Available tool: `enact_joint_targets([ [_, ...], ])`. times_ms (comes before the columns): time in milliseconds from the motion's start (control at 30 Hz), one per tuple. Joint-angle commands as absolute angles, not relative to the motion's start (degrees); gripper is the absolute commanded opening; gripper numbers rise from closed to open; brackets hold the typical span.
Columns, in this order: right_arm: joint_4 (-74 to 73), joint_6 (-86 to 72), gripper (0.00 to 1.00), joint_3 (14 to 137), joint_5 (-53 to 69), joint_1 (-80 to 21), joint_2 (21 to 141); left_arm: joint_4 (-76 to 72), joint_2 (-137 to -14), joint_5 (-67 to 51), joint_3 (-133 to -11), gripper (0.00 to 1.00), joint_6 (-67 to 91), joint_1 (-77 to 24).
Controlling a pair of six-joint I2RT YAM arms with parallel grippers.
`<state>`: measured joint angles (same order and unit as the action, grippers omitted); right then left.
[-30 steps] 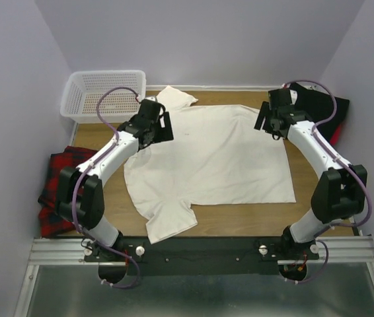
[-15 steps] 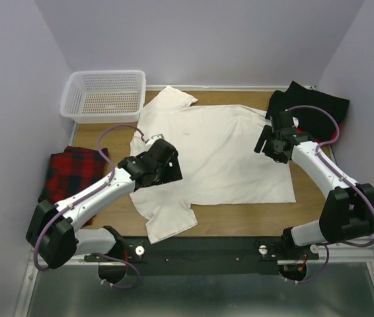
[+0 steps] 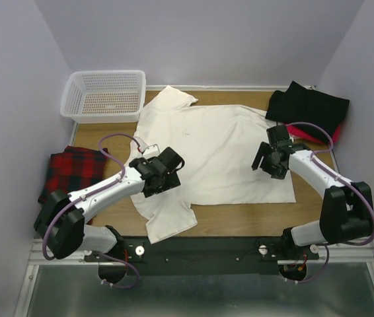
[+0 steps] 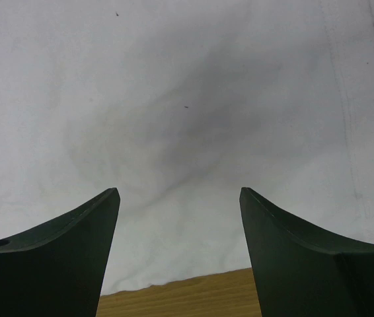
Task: Fold and stack the t-shirts
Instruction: Grap the side of the flattened tshirt closest away from the robot with both arms
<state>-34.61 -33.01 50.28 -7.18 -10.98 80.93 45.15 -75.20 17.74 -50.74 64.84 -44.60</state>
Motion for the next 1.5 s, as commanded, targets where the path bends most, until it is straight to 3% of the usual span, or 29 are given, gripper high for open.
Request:
enact_joint_targets([
  [0, -34.1, -33.9, 0.82, 47.9, -6.7, -11.3, 83.1, 44.4, -78.6, 23.0, -52.2, 0.88, 65.7, -41.7],
  [267, -33.4, -33.3, 0.82, 47.0, -6.5, -11.3, 86.2, 38.8, -80.6, 20.8, -48.9, 0.88, 58.5, -31.3],
  [667, -32.6, -33.4, 0.82, 49.3, -8.1, -11.3, 93.4, 36.6, -96.2, 21.6, -56.5, 0.88, 50.9, -25.8],
  [1100, -32.5, -33.5, 0.82, 52.9, -8.7, -11.3, 98.7, 34.4, -101.4, 22.0, -60.3, 0.88, 44.7, -16.7],
  [1333, -32.8, -33.1, 0.82, 53.0, -8.2, -11.3, 96.9, 34.2, -97.5, 19.3, -58.6, 0.88, 42.1, -16.7],
  [1467, -32.9, -32.8, 0.82, 52.4, -8.2, -11.3, 94.9, 35.2, -87.6, 20.5, -56.2, 0.88, 40.4, -16.8],
])
